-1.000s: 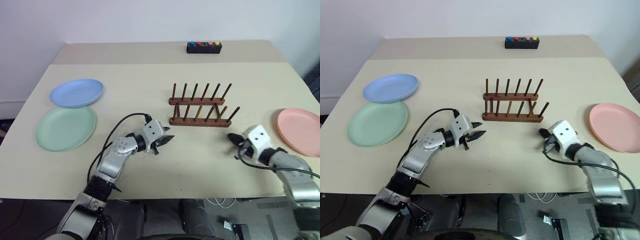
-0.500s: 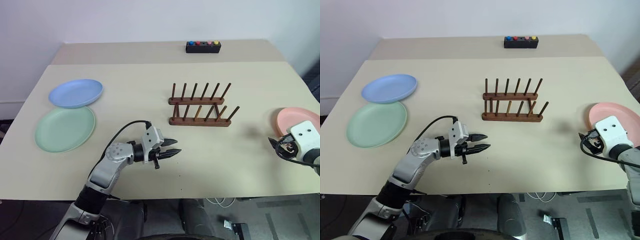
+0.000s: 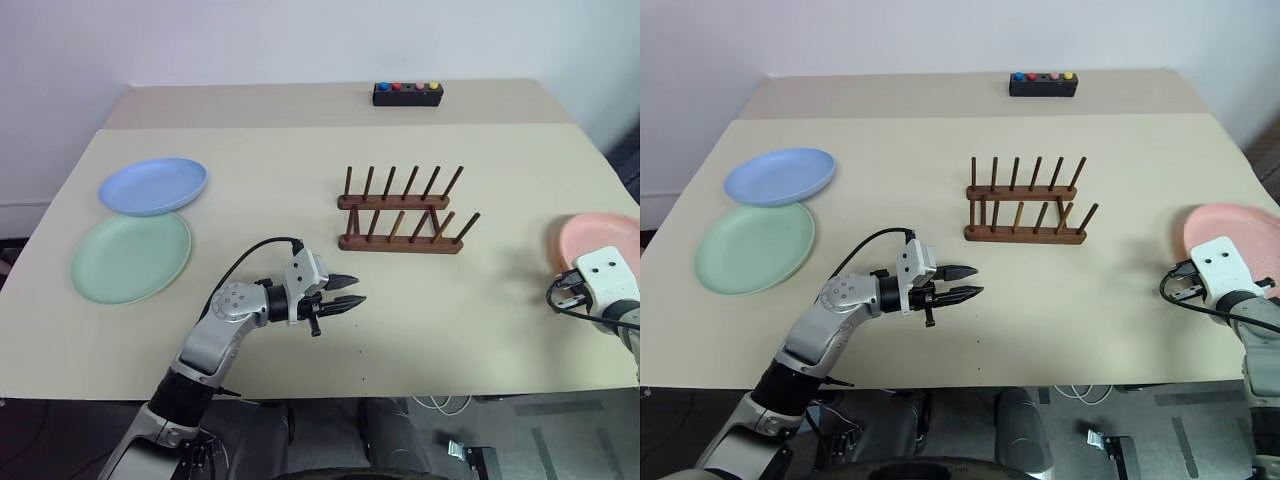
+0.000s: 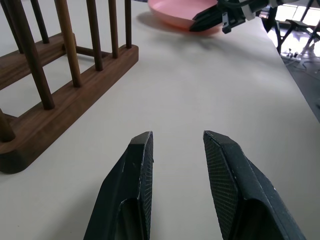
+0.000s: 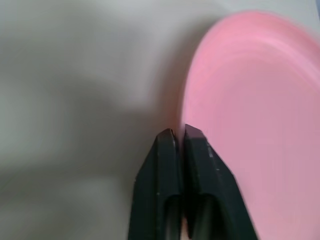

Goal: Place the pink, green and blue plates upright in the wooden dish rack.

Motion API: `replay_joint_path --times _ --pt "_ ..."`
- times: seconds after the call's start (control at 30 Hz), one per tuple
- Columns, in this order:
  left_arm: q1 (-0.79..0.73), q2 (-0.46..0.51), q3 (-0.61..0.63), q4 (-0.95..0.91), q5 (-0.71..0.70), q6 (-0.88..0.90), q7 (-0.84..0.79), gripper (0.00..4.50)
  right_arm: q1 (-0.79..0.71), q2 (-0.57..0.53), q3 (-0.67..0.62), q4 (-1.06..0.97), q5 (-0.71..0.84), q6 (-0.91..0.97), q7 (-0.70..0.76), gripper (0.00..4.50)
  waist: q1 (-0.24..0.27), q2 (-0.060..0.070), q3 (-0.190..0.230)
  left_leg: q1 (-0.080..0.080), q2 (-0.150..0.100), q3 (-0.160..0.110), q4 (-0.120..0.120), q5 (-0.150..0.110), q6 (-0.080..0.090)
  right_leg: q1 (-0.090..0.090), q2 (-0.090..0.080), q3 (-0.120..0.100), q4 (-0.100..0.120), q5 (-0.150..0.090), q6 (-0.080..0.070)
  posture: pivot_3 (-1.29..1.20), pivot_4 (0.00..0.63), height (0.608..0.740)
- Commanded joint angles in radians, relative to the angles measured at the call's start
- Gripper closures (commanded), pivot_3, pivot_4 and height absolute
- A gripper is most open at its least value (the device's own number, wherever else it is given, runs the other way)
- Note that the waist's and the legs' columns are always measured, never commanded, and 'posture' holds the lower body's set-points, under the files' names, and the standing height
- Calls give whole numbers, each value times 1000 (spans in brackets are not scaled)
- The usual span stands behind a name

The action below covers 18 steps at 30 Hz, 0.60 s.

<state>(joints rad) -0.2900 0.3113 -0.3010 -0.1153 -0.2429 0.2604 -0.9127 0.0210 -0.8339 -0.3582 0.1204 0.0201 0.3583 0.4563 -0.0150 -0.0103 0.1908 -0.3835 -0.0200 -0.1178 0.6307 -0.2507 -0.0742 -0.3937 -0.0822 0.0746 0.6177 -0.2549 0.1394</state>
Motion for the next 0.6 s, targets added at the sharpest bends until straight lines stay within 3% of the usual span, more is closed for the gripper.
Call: replay_joint_path --times 0.03,0.2,0.37,0.6 --pt "-4 -6 -5 -19 -6 -9 2 2912 12 -17 3 -42 -60 -52 -47 4434 0 0 0 0 0 0 0 0 0 0 0 0 0 0 0 0 150 740" --pt "-8 -14 -9 -13 -4 -10 5 2912 26 -72 72 -61 -212 -276 -117 4434 -4 1 0 0 0 0 0 0 0 0 0 0 0 0 0 0 150 740" --pt "-12 -26 -10 -5 0 -12 10 2912 -46 -99 103 -18 -384 -458 -331 4434 -5 2 0 -1 0 1 0 0 0 -1 0 0 0 0 0 0 150 740" --pt "-17 -35 -6 3 0 -16 17 2912 -211 -61 76 -31 -275 -577 -334 4434 -3 2 0 -1 0 1 0 0 0 -2 0 0 0 0 0 0 150 740"
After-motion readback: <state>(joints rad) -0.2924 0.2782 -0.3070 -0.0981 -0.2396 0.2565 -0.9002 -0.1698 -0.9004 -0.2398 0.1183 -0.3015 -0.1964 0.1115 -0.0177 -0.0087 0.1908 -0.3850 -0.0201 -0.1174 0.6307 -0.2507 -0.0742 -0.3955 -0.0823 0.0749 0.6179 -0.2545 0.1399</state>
